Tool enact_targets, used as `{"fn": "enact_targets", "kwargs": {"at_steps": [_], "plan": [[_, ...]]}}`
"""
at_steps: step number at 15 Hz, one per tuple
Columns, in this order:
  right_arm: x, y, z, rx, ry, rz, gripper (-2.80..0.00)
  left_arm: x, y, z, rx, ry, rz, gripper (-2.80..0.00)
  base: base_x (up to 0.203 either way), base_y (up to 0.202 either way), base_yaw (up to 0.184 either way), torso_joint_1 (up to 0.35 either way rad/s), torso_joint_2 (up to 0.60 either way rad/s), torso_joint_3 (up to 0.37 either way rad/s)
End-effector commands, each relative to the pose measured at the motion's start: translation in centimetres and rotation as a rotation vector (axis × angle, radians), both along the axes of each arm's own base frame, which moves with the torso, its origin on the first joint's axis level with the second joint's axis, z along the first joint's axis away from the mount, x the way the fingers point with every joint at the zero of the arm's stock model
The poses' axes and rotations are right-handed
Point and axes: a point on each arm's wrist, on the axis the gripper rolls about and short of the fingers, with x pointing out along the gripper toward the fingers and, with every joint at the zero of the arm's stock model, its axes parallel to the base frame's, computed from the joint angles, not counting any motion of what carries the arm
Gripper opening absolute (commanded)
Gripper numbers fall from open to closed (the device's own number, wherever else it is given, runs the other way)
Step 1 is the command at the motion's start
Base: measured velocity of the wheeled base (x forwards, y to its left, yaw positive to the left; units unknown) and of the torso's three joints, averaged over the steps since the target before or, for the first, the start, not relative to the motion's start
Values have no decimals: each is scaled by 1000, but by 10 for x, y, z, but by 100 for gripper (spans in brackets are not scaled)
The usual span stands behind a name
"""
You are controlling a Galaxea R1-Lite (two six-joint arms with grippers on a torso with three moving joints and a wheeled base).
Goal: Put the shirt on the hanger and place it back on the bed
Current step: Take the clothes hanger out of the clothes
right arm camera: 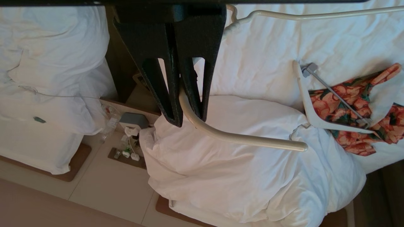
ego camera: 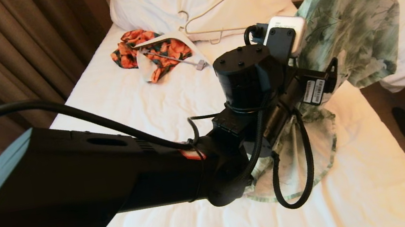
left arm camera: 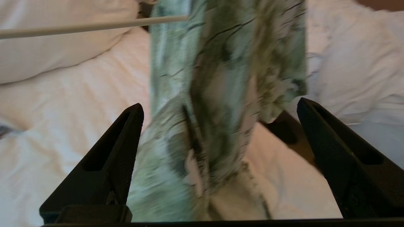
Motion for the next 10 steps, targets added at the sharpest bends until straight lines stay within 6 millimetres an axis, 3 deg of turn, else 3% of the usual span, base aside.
{"fn": "enact_targets", "kwargs": {"at_steps": [1, 4, 10], "plan": [[-3, -2, 2, 5, -4, 0, -280, 3, -3, -2, -3, -5, -34, 0, 0, 0, 0, 0, 0, 0], [1, 1, -1, 7, 6, 3, -280, 12, -9, -4, -17, -19, -44, 0, 0, 0, 0, 0, 0, 0], [3, 3, -3, 3, 11, 7, -280, 59, -8, -20, -34, -30, -77, 0, 0, 0, 0, 0, 0, 0]]}}
